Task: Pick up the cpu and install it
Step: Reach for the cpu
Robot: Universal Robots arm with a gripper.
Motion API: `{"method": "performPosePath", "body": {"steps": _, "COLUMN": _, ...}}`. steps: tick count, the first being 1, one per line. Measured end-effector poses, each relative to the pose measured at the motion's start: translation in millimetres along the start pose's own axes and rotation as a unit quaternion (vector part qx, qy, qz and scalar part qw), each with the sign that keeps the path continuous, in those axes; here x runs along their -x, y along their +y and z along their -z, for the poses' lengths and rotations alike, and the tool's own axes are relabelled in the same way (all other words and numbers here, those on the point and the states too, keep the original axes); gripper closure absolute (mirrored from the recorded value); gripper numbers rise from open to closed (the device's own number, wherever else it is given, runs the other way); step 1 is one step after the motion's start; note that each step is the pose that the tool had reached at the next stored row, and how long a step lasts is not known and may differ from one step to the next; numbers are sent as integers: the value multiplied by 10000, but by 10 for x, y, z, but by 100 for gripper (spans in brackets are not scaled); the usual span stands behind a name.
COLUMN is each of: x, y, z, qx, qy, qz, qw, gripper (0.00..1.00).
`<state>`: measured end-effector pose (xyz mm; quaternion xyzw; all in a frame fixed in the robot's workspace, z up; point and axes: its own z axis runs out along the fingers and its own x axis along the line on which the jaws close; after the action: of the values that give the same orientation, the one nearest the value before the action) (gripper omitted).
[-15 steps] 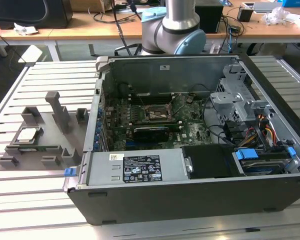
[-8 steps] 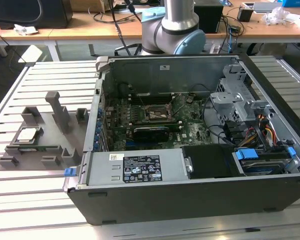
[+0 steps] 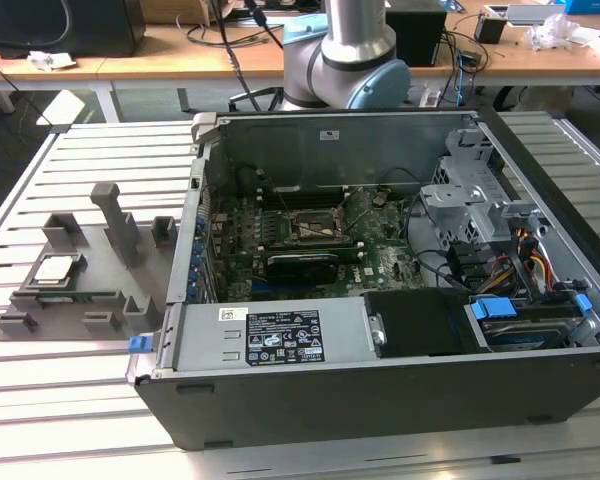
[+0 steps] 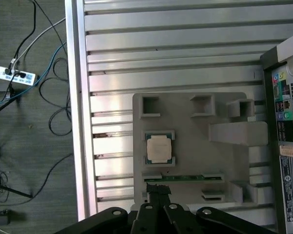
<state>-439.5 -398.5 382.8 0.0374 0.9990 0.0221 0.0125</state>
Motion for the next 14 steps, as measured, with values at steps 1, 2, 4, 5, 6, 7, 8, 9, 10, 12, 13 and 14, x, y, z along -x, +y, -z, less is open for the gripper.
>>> {"method": "performPosePath", "body": {"steps": 1, "x": -16, "y": -1, "z": 0, "qx": 0, "qy": 0, "qz": 0, "qw": 10000, "gripper": 89}}
{"method": "performPosePath", "body": {"steps": 2, "x": -29, "y": -3, "z": 0, "qx": 0, "qy": 0, "qz": 0, "qw": 10000, "gripper": 89}}
{"method": "performPosePath", "body": {"steps": 4, "x": -59, "y": -4, "z": 0, "qx": 0, "qy": 1, "qz": 0, "qw": 10000, "gripper": 89}}
{"method": "performPosePath", "body": {"steps": 5, "x": -103, "y": -7, "z": -1, "qx": 0, "qy": 0, "qz": 0, "qw": 10000, "gripper": 89}}
{"method": "performPosePath", "body": {"steps": 6, "x": -122, "y": -9, "z": -1, "qx": 0, "qy": 0, "qz": 0, "qw": 10000, "gripper": 89}}
{"method": "performPosePath", "body": {"steps": 7, "x": -139, "y": -10, "z": -2, "qx": 0, "qy": 0, "qz": 0, "qw": 10000, "gripper": 89}}
{"method": "performPosePath", "body": {"steps": 8, "x": -156, "y": -11, "z": -2, "qx": 0, "qy": 0, "qz": 0, "qw": 10000, "gripper": 89}}
{"method": "performPosePath", "body": {"steps": 9, "x": -172, "y": -13, "z": -3, "qx": 0, "qy": 0, "qz": 0, "qw": 10000, "gripper": 89}}
{"method": "performPosePath", "body": {"steps": 10, "x": -180, "y": -13, "z": -4, "qx": 0, "qy": 0, "qz": 0, "qw": 10000, "gripper": 89}}
{"method": "performPosePath", "body": {"steps": 12, "x": -180, "y": -14, "z": -4, "qx": 0, "qy": 0, "qz": 0, "qw": 10000, "gripper": 89}}
{"method": "performPosePath", "body": {"steps": 13, "x": -180, "y": -14, "z": -4, "qx": 0, "qy": 0, "qz": 0, "qw": 10000, "gripper": 89}}
{"method": "performPosePath", "body": {"steps": 14, "x": -179, "y": -13, "z": -4, "qx": 0, "qy": 0, "qz": 0, "qw": 10000, "gripper": 89}}
